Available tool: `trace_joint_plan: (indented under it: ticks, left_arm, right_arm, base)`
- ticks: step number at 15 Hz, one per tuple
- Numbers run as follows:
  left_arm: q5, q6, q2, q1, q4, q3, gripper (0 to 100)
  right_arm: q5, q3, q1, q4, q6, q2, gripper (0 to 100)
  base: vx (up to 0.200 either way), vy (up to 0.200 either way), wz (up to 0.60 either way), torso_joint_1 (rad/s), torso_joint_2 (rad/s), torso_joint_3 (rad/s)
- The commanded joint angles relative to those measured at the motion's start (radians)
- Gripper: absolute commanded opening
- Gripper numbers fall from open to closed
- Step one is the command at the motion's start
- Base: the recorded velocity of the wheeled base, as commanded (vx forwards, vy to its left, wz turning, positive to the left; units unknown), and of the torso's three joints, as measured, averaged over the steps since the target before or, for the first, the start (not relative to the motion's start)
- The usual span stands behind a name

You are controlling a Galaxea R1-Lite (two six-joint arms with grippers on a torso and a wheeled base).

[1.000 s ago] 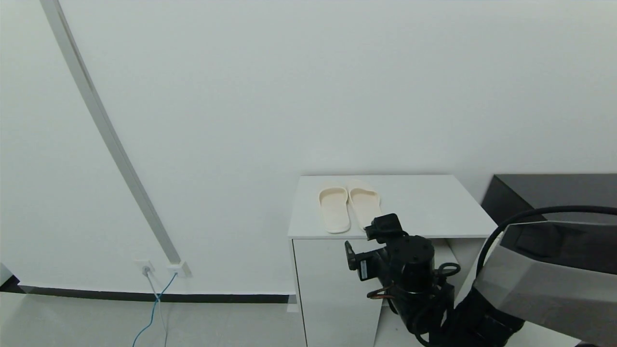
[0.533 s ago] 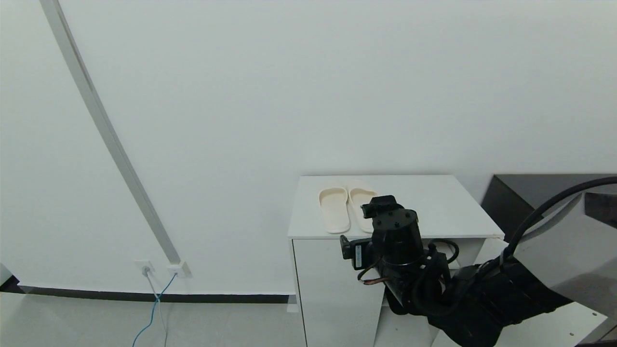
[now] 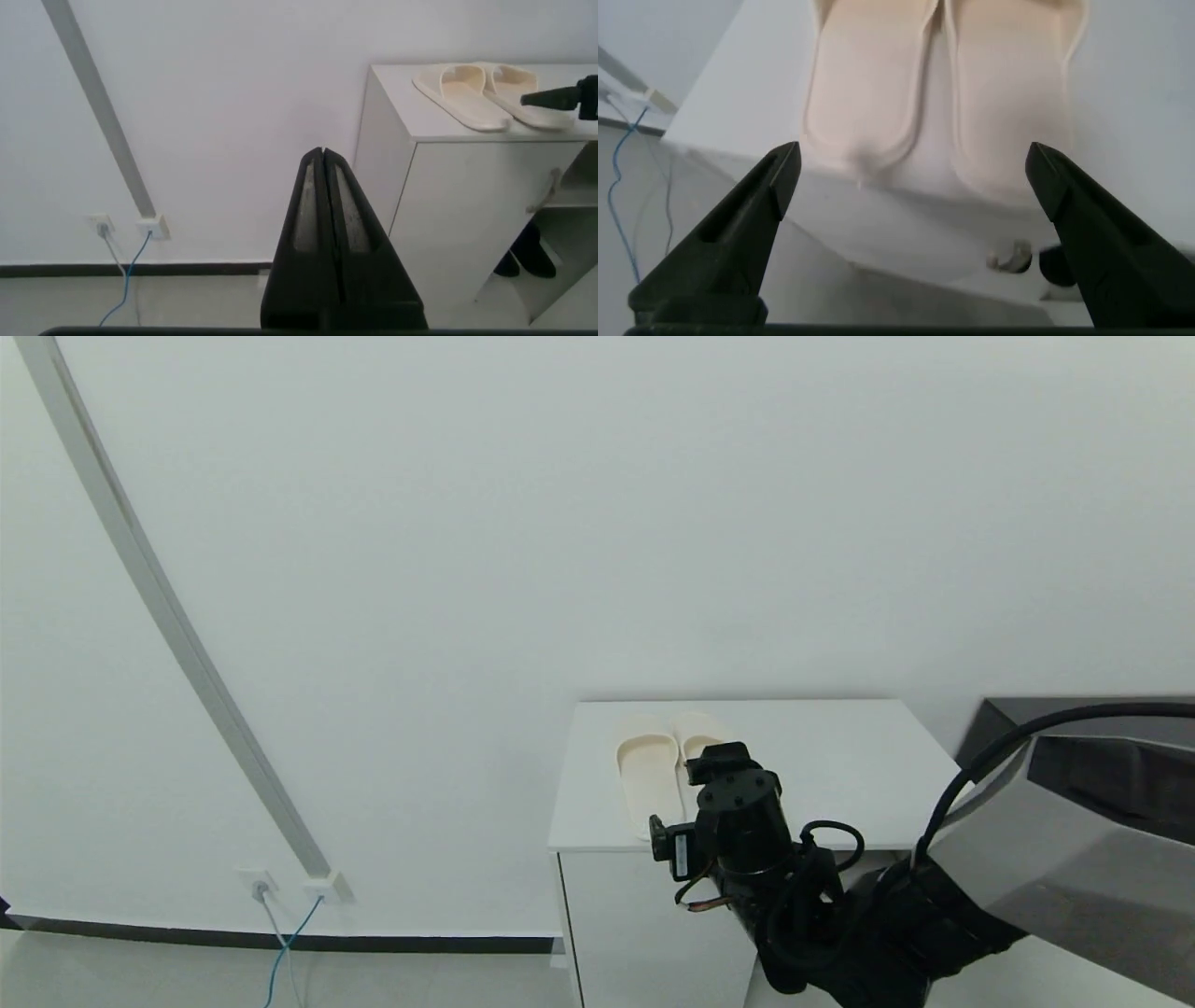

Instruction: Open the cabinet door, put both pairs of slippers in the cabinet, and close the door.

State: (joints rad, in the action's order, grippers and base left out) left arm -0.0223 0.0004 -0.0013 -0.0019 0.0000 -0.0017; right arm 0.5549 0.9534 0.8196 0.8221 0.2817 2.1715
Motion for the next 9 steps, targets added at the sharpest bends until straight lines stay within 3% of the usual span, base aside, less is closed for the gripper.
trace_joint_plan:
  ticks: [1,9]
  left_arm:
    - [0.001,0.000,0.001,0.000,0.000,0.000,0]
    - [-0.001,0.000,0.001,0.000,0.000,0.000,0]
  right_arm:
    - [0.002,0.022,-0.014,0.061,-0.007,0.082,100]
    - [-0.001,0.280,-0.086,0.057,-0.055,0.241,100]
  base:
    - [0.000,0.000,0.00,0.000,0.00,0.000]
    - [0.000,0.000,0.00,0.000,0.00,0.000]
